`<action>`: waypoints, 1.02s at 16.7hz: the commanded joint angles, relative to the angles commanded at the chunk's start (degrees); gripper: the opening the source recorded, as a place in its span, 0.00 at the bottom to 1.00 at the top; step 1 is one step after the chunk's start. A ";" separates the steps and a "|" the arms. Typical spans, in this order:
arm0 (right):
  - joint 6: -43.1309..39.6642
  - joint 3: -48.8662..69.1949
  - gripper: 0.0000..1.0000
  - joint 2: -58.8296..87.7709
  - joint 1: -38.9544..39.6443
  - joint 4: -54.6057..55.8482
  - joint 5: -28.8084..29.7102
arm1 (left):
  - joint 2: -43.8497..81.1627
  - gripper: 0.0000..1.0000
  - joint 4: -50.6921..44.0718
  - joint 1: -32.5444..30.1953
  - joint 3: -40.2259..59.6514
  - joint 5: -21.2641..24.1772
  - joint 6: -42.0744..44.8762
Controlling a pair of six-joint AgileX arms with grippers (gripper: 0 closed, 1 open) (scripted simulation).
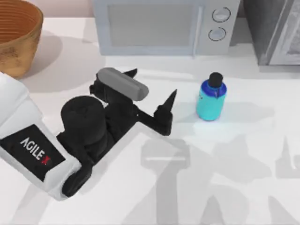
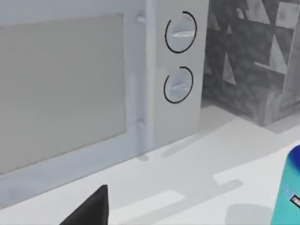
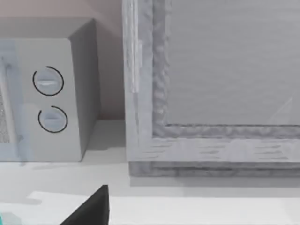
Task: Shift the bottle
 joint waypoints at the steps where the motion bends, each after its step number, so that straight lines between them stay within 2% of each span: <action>1: 0.00 0.00 1.00 0.00 0.00 0.00 0.00 | 4.39 1.00 3.26 -1.50 1.48 0.17 0.00; 5: 0.00 0.00 1.00 0.00 0.00 0.00 0.00 | 18.08 1.00 13.73 -6.18 6.42 0.66 0.00; 8: 0.00 0.00 1.00 0.00 0.00 0.00 0.00 | 23.68 1.00 18.07 -7.99 8.56 0.83 0.01; 17: 0.00 0.00 1.00 0.00 0.00 0.00 0.00 | 25.01 1.00 17.02 -8.17 10.88 0.84 0.00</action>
